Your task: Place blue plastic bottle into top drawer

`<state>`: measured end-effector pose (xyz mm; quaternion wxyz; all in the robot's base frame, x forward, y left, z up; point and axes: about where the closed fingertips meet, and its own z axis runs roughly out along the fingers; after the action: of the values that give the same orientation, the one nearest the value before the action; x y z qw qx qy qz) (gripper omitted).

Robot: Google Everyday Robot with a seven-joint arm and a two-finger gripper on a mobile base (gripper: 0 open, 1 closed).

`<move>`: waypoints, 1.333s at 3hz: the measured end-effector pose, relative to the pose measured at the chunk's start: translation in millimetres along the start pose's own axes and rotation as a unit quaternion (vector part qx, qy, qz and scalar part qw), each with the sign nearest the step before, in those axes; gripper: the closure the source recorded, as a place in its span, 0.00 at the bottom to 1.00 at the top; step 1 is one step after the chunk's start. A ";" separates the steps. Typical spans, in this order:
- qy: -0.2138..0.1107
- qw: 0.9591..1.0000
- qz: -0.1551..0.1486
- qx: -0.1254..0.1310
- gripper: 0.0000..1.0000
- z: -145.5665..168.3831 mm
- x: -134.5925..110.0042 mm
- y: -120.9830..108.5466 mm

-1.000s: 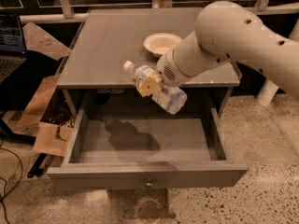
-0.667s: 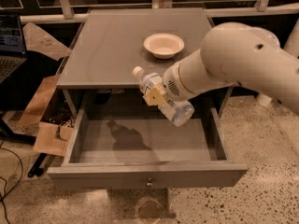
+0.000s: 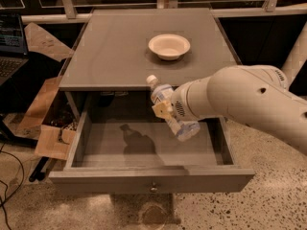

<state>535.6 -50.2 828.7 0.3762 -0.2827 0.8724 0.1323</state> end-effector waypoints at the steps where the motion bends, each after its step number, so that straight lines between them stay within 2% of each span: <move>1: -0.001 1.000 0.020 -0.024 1.00 15.8 12.3 -3.1; 2: 0.009 0.996 0.028 -0.080 1.00 35.3 23.0 -1.3; 4: 0.017 0.984 0.061 -0.164 1.00 61.9 43.9 -0.7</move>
Offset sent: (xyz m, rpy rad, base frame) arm 0.0136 0.0085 -0.0686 0.1890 0.1991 0.1758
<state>547.5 -40.6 754.4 0.3011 -0.2891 0.8609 0.2910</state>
